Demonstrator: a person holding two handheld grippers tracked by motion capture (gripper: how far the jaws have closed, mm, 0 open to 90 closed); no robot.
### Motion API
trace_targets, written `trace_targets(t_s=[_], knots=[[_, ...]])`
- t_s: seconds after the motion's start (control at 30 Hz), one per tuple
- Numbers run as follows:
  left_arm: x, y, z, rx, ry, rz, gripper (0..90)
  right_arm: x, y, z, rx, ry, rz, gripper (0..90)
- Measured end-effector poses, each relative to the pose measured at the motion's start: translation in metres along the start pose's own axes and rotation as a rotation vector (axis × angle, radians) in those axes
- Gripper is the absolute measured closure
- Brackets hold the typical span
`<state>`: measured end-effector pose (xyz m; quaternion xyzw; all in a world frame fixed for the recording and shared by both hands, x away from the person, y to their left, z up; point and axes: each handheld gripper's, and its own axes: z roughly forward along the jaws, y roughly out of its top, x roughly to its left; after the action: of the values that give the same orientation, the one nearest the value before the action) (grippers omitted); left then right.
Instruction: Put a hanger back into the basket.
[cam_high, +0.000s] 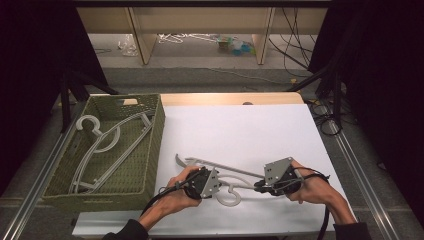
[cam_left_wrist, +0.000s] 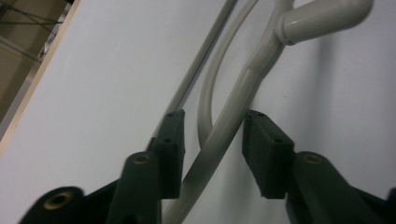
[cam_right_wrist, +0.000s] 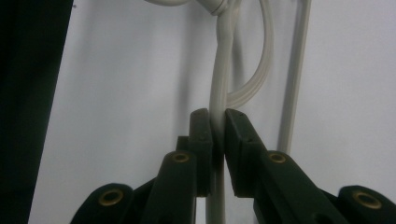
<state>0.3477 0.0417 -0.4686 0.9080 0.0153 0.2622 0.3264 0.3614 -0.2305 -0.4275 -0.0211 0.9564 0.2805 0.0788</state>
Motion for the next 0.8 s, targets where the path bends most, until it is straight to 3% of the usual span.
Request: trace_targets(t_s=[0.17, 0.3, 0.33, 0.4, 0.43, 0.5, 0.6, 0.67, 0.8], knots=[[0.003, 0.004, -0.004, 0.006, -0.014, 0.085, 70.7, -0.001, -0.001, -0.001, -0.007, -0.013, 0.011, 81.5], [0.003, 0.012, -0.01, 0.021, -0.006, 0.16, 75.3, -0.005, -0.002, -0.006, -0.046, -0.07, 0.052, 78.3], [0.002, 0.014, -0.011, 0.002, -0.01, 0.149, 76.6, -0.006, -0.002, -0.008, -0.051, -0.098, 0.067, 76.2], [0.004, 0.018, -0.014, 0.005, 0.0, 0.167, 78.3, -0.008, -0.003, -0.011, -0.062, -0.127, 0.093, 71.7], [0.005, 0.02, -0.016, -0.009, 0.002, 0.142, 79.0, -0.009, -0.003, -0.012, -0.075, -0.156, 0.12, 67.3], [0.009, 0.023, -0.02, 0.005, 0.011, 0.145, 79.0, -0.012, -0.003, -0.014, -0.102, -0.185, 0.171, 63.1], [0.015, 0.026, -0.026, 0.001, 0.018, 0.082, 79.1, -0.017, -0.005, -0.021, -0.158, -0.248, 0.228, 55.8], [0.02, 0.027, -0.031, -0.004, 0.025, 0.019, 79.0, -0.019, -0.004, -0.028, -0.21, -0.284, 0.284, 52.0], [0.033, 0.029, -0.043, -0.039, 0.002, -0.188, 79.1, -0.019, 0.0, -0.04, -0.266, -0.335, 0.345, 46.0]])
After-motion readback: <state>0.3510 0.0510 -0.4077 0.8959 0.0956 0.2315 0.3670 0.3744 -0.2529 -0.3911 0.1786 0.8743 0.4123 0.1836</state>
